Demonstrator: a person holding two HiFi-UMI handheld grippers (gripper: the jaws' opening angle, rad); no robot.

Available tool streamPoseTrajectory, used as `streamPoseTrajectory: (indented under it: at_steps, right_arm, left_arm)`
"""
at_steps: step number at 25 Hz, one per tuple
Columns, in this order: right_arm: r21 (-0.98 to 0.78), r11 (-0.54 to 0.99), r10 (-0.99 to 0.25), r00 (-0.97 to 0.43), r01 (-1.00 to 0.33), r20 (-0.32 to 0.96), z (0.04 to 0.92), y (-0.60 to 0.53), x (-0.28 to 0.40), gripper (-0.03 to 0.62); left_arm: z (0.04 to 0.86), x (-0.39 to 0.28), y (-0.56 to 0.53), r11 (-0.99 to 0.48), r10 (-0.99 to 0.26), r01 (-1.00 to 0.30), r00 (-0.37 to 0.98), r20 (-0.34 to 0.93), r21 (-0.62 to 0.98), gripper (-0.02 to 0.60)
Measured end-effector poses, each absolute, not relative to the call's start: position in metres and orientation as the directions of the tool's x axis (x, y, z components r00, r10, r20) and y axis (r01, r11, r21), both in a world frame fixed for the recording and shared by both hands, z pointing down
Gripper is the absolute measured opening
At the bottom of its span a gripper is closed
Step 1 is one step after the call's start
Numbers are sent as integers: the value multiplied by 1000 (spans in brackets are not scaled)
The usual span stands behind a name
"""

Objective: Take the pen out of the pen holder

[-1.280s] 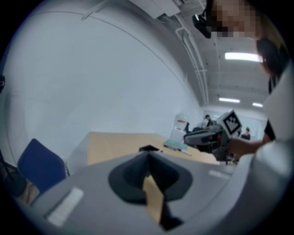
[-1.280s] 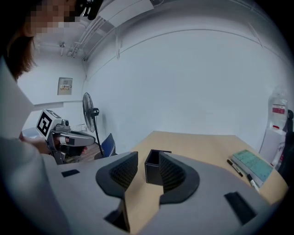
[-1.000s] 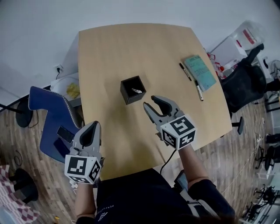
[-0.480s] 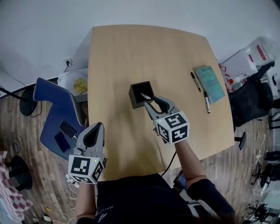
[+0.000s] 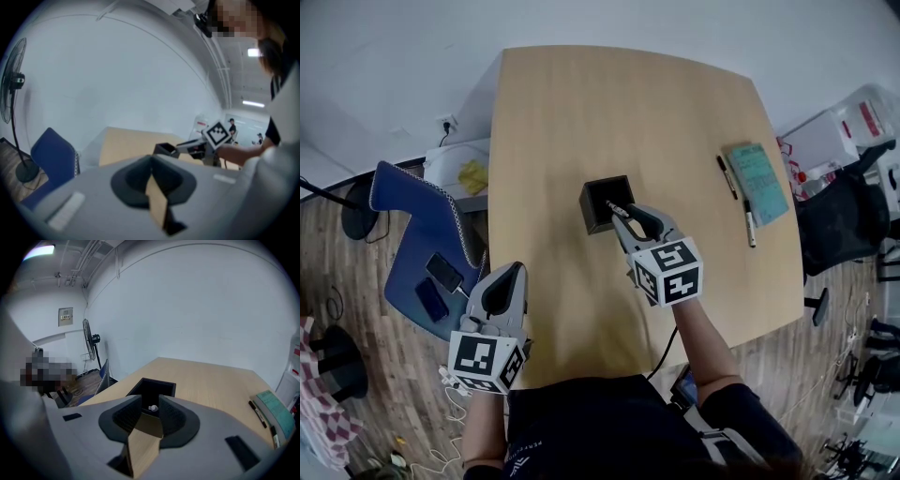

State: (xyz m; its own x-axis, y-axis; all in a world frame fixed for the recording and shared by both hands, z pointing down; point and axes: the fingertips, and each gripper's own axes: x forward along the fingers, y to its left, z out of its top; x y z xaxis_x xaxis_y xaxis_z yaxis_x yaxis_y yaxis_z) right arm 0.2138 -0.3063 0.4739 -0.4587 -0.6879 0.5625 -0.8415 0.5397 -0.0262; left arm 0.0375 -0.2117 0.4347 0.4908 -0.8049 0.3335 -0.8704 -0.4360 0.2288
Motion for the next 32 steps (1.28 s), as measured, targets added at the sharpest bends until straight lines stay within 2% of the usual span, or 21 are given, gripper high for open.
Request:
streamPoseTrajectory:
  at_steps: [7,11,17,32]
  right_arm:
    - [-55,533,-677,-465,-844,571,476,-309,212,86]
    - [-65,538,-668,-472,-841,575,477,-309,208,53]
    - [-32,543,-683,-463,-839,565,474,-309,209,44]
    - [80,558,-787,-496,-826,368,401,-288,209,37]
  left_arm:
    - [440,36,-215,-429,-805,-871,489,337,240,6]
    - [439,36,-218,-428,-806,-871,489,332,242,6]
    - [436,37,-215,-427,-810,-873,486,329,236,6]
    - [414,38,-198,-424,-840,-882,468,275,205,6]
